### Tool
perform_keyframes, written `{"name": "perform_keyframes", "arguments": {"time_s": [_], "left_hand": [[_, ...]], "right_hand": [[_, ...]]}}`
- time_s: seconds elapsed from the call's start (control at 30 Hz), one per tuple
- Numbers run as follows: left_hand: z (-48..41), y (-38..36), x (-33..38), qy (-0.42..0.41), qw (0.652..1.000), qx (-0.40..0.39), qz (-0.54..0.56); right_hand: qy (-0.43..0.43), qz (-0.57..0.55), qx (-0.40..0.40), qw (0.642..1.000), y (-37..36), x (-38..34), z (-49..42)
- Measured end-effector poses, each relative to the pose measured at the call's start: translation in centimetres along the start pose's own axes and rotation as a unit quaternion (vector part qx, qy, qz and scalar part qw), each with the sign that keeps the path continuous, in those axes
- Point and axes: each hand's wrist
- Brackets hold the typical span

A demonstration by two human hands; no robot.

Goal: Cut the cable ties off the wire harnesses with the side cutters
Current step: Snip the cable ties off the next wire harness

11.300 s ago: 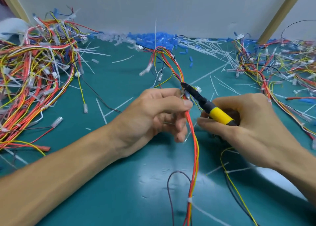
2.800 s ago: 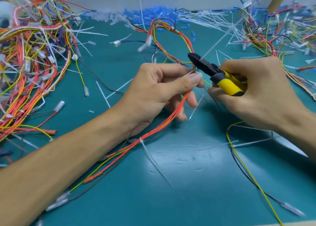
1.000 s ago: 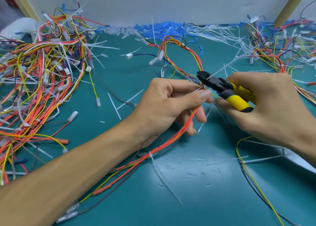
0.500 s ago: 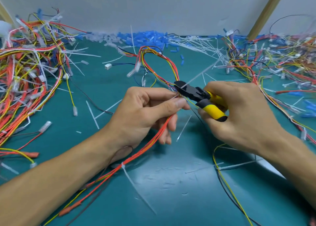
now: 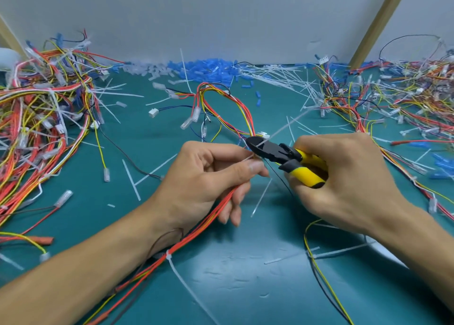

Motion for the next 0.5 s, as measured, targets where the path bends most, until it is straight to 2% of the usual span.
{"name": "perform_keyframes", "arguments": {"time_s": [0.13,0.27,0.5], "left_hand": [[0.01,-0.13,0.43,0.016,1.000,0.006,0.015],[0.09,-0.37,0.60,0.017,1.000,-0.003,0.003],[0.20,-0.56,0.70,0.020,1.000,-0.006,-0.005]], "right_hand": [[0.005,0.009,-0.020,1.000,-0.01,-0.28,-0.18],[-0.009,0.022,-0.007,1.000,0.27,-0.25,-0.03],[0.014,0.017,-0.005,1.000,0.75,-0.46,-0.36]]}}
Point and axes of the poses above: each hand's wrist, its own z-axis away from the middle knuckle, its own y-axis out of the back of the hand, x = y × z, and after that the axes turned 11 degrees about x, right-handed
